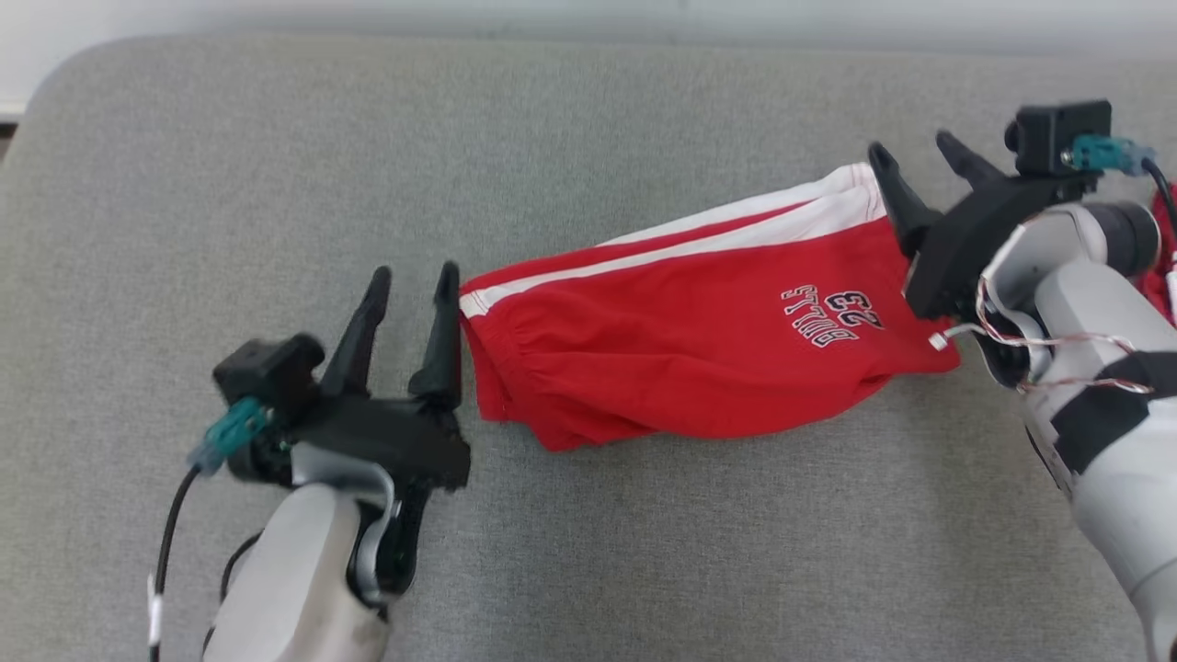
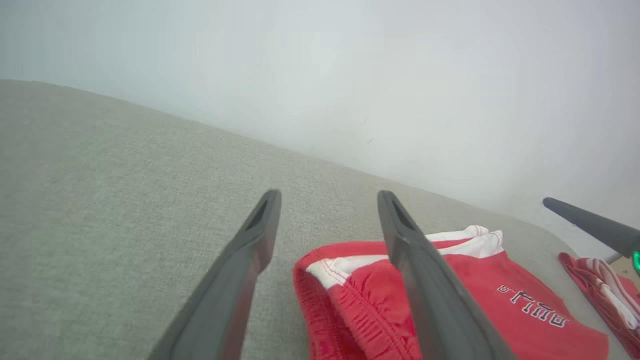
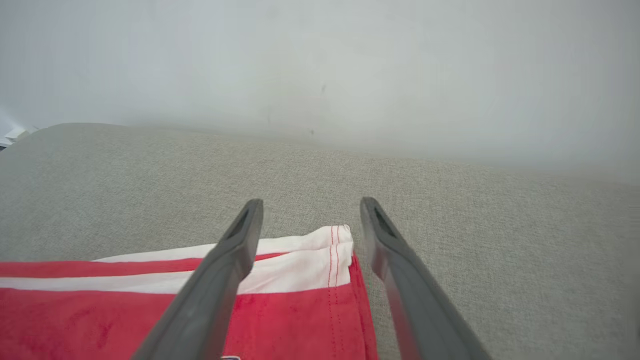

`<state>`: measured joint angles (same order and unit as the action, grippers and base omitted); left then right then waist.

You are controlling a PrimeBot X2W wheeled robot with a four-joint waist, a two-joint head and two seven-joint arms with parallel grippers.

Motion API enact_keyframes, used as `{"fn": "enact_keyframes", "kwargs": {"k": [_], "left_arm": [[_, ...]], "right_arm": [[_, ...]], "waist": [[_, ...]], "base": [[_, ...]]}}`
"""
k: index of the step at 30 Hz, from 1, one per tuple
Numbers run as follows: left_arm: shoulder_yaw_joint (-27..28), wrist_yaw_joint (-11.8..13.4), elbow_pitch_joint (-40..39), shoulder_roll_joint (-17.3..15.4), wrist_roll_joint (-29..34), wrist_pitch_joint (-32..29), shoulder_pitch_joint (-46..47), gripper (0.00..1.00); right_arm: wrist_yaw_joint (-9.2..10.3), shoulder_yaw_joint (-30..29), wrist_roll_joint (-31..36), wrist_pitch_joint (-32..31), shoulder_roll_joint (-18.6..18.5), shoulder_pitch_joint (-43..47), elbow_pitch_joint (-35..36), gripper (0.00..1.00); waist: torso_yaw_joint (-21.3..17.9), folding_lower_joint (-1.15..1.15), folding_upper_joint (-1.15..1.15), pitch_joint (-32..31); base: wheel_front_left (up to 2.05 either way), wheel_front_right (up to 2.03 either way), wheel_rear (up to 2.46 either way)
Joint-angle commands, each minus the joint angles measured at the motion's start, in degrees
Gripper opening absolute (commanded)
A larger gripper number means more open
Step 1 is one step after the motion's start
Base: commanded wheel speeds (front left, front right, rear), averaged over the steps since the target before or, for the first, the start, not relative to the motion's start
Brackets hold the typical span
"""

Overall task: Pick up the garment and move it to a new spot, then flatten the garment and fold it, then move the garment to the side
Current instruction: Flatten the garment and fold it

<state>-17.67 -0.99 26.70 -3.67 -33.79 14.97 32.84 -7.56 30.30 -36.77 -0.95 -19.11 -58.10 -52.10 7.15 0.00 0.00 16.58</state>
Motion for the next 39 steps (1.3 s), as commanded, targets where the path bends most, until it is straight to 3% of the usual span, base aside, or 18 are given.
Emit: {"fn": "enact_keyframes", "kwargs": {"k": [1,9,16,32,34,36,39], "left_arm": [[2.03,0.04,-2.79,-0.33,2.68,0.21,-3.54,1.0],[8.82,0.08,-13.09,-0.56,11.63,0.24,-13.57,1.0],[13.9,-1.34,-18.51,-0.76,18.7,0.15,-20.34,1.0],[18.52,-3.35,-22.03,0.62,23.05,0.15,-26.08,1.0],[18.66,-3.57,-21.81,0.62,23.46,0.15,-26.0,1.0],[18.78,-3.58,-21.54,0.65,23.74,0.15,-25.57,1.0],[18.92,-3.68,-21.05,0.68,24.06,0.15,-24.76,1.0]], "right_arm": [[0.16,0.62,-1.75,-0.51,-1.24,1.86,-0.28,1.0],[0.16,0.68,-7.21,-6.86,-3.18,4.65,-2.46,1.0],[0.16,-0.16,-8.59,-9.86,-3.48,4.44,-6.56,1.0],[0.02,0.0,-8.7,-14.89,0.14,5.38,-15.52,1.0],[0.01,0.11,-9.09,-15.05,0.52,5.64,-15.49,0.4],[0.01,0.08,-9.33,-14.96,0.6,5.66,-15.25,0.0],[0.09,0.46,-8.72,-13.41,-0.4,5.39,-14.86,0.0]], "waist": [[-0.23,0.0,0.0,-2.04],[0.58,0.0,0.0,-2.69],[2.18,0.0,0.0,-1.67],[5.4,0.0,0.0,-1.22],[5.44,0.0,0.0,-1.21],[5.41,0.0,0.0,-1.18],[4.93,0.0,0.0,-1.44]], "base": [[0.0,0.0,0.0],[0.0,0.0,0.0],[0.0,0.0,0.0],[0.0,0.0,0.0],[0.0,0.0,0.0],[0.0,0.0,0.0],[0.0,0.0,0.0]]}}
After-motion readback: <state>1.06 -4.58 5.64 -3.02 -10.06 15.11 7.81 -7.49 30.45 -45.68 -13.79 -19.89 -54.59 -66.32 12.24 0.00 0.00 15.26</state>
